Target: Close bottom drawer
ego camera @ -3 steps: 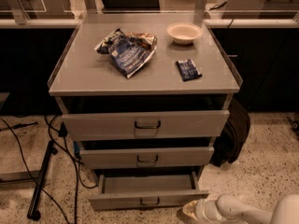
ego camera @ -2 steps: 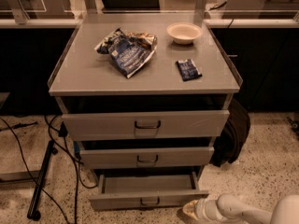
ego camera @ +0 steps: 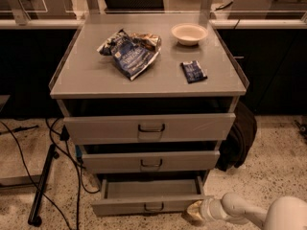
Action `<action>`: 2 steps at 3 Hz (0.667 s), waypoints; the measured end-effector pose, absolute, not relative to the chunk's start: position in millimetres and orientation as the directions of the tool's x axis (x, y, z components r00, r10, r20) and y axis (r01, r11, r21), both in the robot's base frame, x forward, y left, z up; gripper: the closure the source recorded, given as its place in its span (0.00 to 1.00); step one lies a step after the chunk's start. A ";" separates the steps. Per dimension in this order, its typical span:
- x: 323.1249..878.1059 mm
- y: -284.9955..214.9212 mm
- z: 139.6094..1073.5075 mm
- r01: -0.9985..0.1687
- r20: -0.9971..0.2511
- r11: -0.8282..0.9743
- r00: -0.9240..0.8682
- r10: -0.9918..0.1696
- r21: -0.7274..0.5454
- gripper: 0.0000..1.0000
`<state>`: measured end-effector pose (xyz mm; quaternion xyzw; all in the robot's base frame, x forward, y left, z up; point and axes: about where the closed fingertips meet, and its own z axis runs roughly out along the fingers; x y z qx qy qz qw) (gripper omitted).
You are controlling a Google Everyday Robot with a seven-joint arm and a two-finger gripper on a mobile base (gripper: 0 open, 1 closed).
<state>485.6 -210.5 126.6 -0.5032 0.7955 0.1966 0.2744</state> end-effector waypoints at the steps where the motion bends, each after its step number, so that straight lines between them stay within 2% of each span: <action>1: 486.5 -209.9 126.2 -0.909 -0.635 0.416 -0.340 -0.693 0.031 1.00; 2: 491.7 -209.2 126.6 -0.910 -0.638 0.414 -0.322 -0.700 0.005 1.00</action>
Offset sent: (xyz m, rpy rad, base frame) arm 0.0148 -0.0029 0.0032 -0.0259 -0.0657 0.0019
